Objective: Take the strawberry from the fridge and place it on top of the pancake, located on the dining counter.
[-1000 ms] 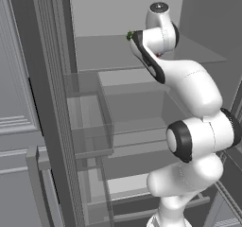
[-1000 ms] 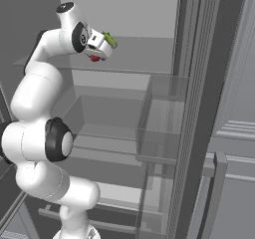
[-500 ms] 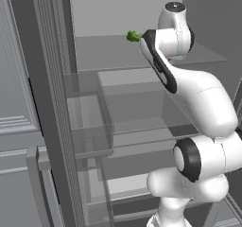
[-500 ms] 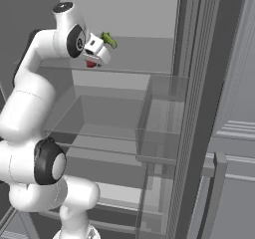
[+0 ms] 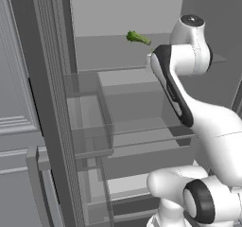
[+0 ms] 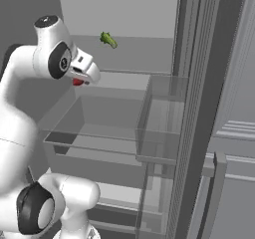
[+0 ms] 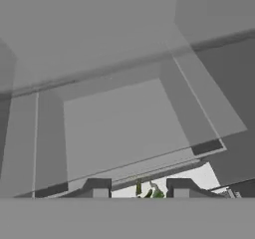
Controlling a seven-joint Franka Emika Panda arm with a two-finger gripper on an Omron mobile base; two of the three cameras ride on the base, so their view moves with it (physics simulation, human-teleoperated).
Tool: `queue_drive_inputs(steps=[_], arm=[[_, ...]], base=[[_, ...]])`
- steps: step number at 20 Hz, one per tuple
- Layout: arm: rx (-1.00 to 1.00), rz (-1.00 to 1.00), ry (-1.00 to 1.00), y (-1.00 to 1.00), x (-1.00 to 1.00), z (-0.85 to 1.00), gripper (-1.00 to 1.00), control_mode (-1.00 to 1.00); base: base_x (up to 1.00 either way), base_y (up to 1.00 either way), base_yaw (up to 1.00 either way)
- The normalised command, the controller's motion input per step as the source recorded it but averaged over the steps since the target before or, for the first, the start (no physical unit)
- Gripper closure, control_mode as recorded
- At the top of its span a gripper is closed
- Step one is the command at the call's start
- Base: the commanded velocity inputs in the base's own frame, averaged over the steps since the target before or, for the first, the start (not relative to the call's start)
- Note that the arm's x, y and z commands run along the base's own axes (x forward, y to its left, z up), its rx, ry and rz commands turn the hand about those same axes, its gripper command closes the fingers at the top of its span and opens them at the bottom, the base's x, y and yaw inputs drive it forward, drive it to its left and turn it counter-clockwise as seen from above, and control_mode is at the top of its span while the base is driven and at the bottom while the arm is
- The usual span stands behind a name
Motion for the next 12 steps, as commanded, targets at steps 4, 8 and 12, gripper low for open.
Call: queue_drive_inputs(steps=[4, 8, 12], arm=[[0.0, 0.25, 0.03, 0.07, -1.0, -0.4, 1.0, -1.0], [-0.03, 0.21, 0.06, 0.0, -1.0, -0.53, 1.0, -1.0], [-0.05, 0.03, 0.11, 0.0, -0.91, -0.75, 1.0, -1.0]], base=[[0.0, 0.0, 0.0], [0.0, 0.0, 0.0], [0.0, 0.0, 0.0]])
